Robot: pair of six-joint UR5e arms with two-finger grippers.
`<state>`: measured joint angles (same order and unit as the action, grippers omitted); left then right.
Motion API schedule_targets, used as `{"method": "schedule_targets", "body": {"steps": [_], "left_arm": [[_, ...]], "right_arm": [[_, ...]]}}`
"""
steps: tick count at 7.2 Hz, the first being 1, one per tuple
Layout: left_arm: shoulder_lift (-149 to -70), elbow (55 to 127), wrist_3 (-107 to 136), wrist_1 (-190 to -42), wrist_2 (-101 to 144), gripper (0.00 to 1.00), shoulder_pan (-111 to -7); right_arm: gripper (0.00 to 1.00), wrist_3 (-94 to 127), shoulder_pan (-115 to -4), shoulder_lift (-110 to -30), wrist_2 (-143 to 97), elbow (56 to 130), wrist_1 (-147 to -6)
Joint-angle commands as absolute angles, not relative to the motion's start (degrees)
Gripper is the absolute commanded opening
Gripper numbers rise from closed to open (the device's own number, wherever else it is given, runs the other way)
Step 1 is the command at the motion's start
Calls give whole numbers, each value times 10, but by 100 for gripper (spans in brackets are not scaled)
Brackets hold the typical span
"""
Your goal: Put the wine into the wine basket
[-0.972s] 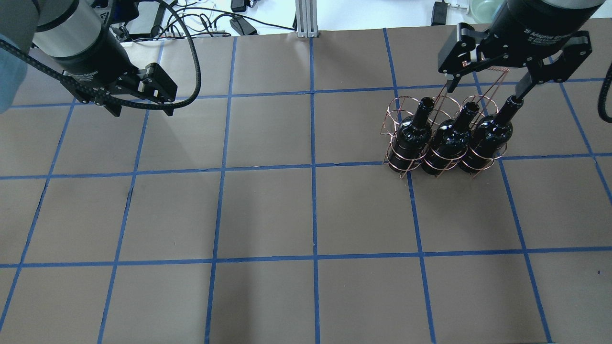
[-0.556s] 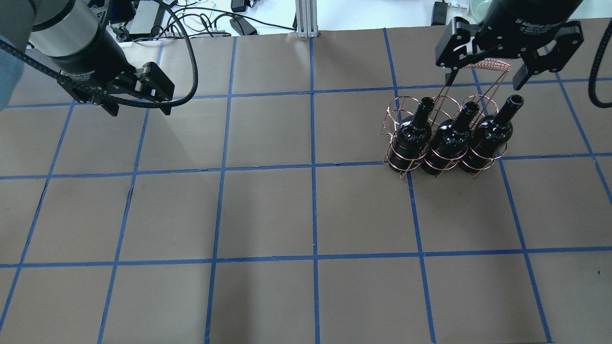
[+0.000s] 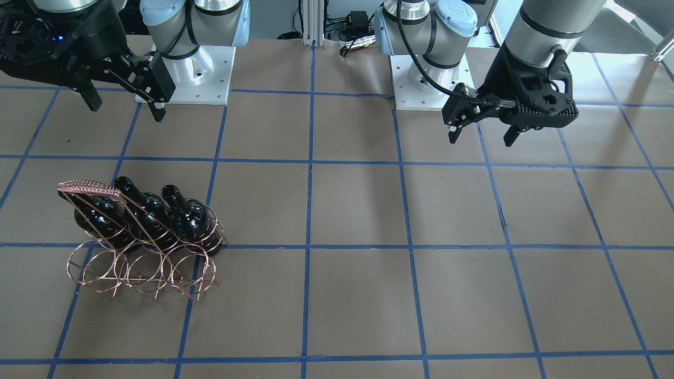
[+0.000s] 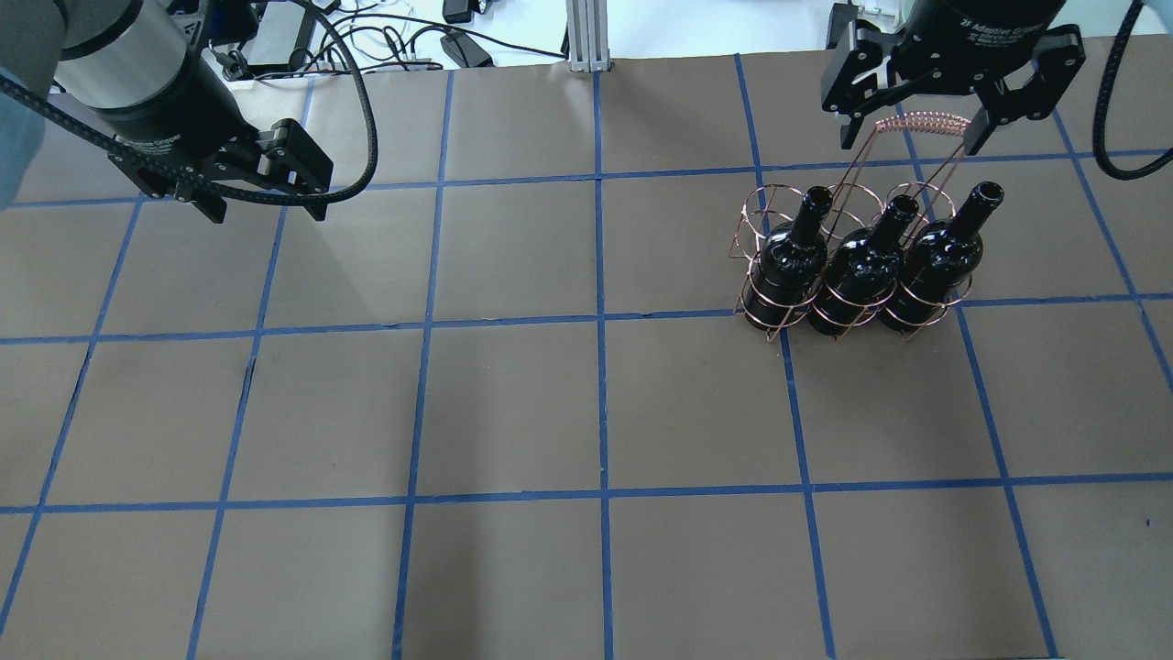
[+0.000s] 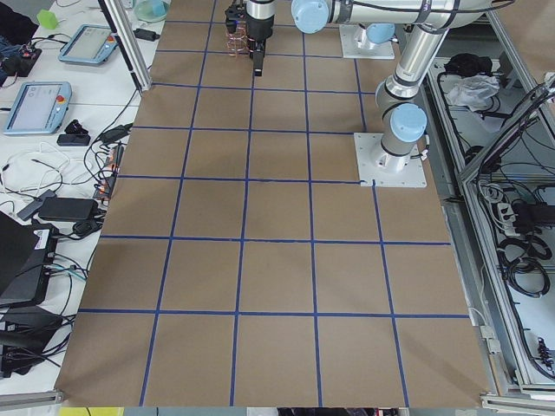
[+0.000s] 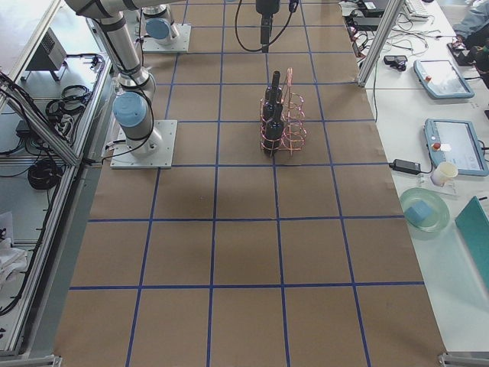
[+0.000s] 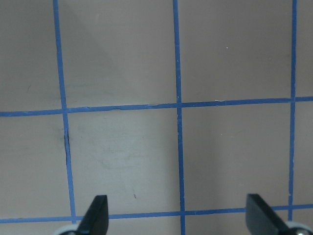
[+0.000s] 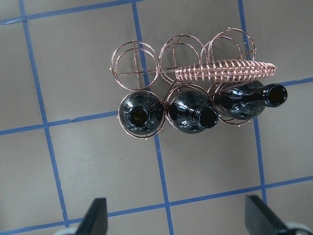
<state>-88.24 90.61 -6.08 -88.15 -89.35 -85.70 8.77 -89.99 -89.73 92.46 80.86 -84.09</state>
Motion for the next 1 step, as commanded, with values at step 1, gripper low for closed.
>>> {"method": "schedule_targets", "body": {"steps": [1], "left_arm": [[-883, 907, -61, -881, -893, 100, -857]], "right_arm": [[100, 86, -900, -898, 925, 813, -839]]}}
